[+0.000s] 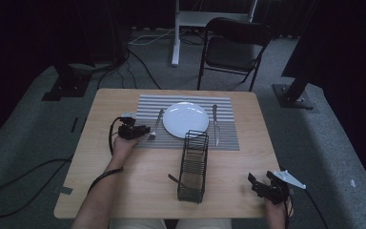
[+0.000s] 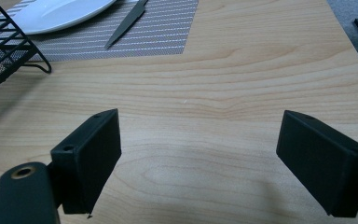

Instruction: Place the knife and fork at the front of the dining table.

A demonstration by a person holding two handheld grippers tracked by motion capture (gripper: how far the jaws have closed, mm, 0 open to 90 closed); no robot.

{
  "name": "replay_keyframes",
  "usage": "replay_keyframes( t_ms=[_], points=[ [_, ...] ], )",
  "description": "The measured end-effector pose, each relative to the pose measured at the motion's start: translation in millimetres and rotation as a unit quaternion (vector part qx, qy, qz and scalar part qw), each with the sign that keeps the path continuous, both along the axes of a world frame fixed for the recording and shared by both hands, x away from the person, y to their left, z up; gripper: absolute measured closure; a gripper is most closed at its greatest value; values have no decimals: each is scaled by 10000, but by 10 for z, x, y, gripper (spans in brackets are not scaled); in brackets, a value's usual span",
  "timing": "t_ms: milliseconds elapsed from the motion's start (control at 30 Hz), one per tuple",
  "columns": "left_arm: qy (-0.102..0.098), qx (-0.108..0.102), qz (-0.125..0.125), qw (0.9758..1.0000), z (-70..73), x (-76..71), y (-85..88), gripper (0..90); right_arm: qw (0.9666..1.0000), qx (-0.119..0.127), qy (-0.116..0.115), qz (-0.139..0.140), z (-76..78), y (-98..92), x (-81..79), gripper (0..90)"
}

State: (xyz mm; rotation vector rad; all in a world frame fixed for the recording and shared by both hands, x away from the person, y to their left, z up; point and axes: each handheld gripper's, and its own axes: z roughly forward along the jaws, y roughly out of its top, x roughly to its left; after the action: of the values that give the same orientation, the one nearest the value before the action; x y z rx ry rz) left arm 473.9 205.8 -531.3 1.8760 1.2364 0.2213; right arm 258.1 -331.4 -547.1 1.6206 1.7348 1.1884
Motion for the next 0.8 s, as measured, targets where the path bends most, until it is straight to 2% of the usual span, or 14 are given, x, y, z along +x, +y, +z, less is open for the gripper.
replay_keyframes(
  t_ms=[67,133,300,367,433,600,633,700,800],
  points=[
    [23,-166,-17,9999,-4,-75,49,664,10000,0,14,3,0,-1,3,132],
    [61,-451,-29,9990,-6,-149,93,664,10000,-2,14,-1,0,0,2,132],
    [88,-401,-148,9990,-9,-284,53,665,10000,-40,28,4,0,7,6,132],
    [101,-445,-197,9988,-21,-307,15,665,10000,-56,32,12,1,12,6,132],
    [144,-514,-248,9983,-25,-310,-16,666,10000,-45,33,30,0,12,4,132],
    [179,-505,-388,9978,-15,-319,-117,665,10000,-25,28,34,-1,7,3,132],
    [199,-529,-428,9975,-14,-321,-135,665,10000,-16,36,38,-2,6,4,133],
    [232,-726,-507,9958,-18,-321,-156,664,10000,0,53,39,-2,3,8,133],
    [235,-728,-509,9958,-18,-315,-199,663,10000,4,50,49,-2,3,8,133]
  ],
)
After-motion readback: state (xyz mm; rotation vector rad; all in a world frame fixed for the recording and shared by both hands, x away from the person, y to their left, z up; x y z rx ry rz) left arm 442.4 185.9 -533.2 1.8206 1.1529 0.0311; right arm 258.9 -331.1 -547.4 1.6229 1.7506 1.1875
